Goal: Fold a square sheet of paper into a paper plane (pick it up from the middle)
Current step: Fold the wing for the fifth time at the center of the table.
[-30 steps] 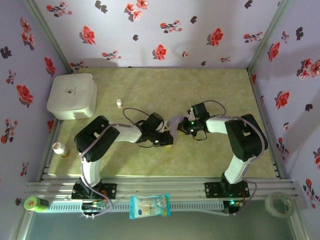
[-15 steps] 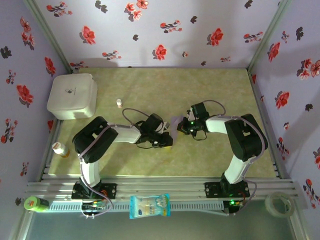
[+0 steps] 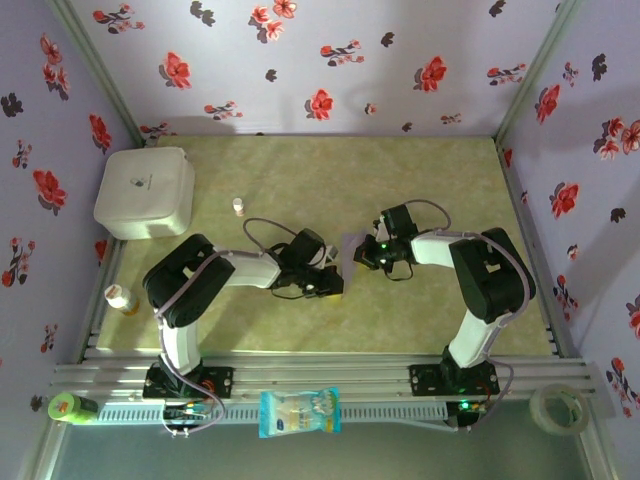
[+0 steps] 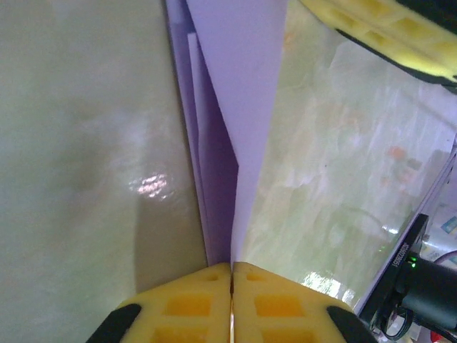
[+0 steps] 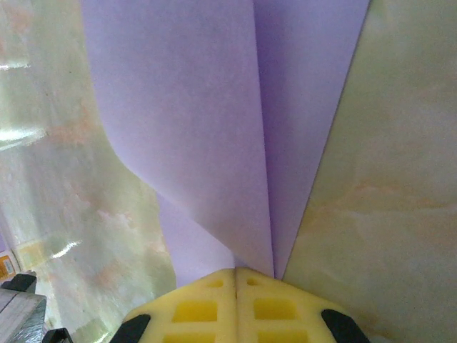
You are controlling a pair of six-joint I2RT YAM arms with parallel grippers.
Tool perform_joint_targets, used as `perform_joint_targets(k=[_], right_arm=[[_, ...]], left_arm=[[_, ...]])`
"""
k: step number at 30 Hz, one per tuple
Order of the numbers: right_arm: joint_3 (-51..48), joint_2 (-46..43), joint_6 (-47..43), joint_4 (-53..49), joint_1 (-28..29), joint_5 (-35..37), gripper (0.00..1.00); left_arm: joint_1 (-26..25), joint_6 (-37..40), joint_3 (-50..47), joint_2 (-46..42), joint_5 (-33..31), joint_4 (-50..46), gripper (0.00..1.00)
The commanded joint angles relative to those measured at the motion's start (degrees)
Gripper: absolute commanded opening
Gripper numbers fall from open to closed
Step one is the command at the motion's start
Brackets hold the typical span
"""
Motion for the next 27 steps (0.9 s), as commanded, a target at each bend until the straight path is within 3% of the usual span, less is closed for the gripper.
perform_joint_targets(k=[1,2,5,8,11,14,19,22,27], right_arm=[[-0.9,2.6,-1.2,-6.2,0.2,7.1,0.02],[-0.9,2.5,-1.1,-6.2,0.2,7.1,0.02],[-1.0,2.6,-1.2,-6.3,0.2,7.3,0.02],[-0.9,2.8,-1.1,-6.3,0.3,7.3,0.02],[-0.8,2.9,-1.0,-6.4,0.3,7.3,0.02],[-0.8,2.9,-1.0,-6.4,0.3,7.5,0.02],[-0.8,3.1,-1.1,-6.4,0.4,7.5,0.02],[-0.8,3.0,-1.1,-6.4,0.4,7.3,0.02],[-0.5,3.1,-1.0,-6.3,0.4,7.0,0.02]], left_arm=[[-1.1,0.7,-2.9,-0.5,2.1,-8.0,0.04],[-1.2,0.7,-3.1,-0.6,2.1,-7.7,0.00],[-1.2,0.3,-3.4,-0.6,2.4,-7.1,0.00],[-1.3,0.3,-3.4,-0.6,2.8,-7.3,0.11],[-1.3,0.5,-3.3,-0.6,2.8,-8.0,0.14],[-1.5,0.4,-3.6,-0.5,2.9,-7.8,0.00],[-1.6,0.5,-3.9,-1.2,2.7,-7.7,0.00],[-1.7,-0.1,-4.9,-4.1,0.9,-6.5,0.18],[-1.4,0.2,-4.8,-9.2,-1.3,-5.9,0.21]])
